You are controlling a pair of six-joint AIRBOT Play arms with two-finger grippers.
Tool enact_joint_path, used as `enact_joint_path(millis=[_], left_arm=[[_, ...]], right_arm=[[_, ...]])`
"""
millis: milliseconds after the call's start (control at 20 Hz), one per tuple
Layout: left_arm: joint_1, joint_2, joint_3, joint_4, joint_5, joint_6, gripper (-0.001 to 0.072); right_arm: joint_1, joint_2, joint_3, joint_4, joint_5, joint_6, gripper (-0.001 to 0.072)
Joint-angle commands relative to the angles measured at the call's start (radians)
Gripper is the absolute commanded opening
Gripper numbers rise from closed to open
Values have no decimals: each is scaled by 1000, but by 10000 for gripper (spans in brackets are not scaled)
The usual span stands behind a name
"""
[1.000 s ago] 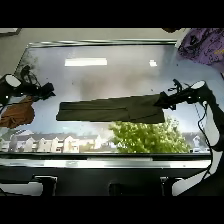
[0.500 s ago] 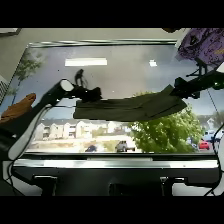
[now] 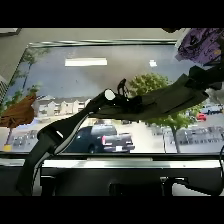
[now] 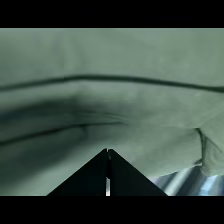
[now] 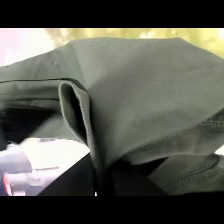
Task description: Fold the clothes and pants, and hang the long-sleeved shirts on hangers.
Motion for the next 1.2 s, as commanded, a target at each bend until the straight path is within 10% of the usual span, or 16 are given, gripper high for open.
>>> enact_joint_path(millis=[0,400,1150], left_arm=[[-61,-79,64,-121,34,-28,16],[27,-45,55,-127,-122,32,13],[669,497,25,548,-696,25,15]], right_arm=[[1,10,48,-13,26,16,30],[30,11,63,-13,38,17,30],[606,-155,63,-93,-163,317,30]])
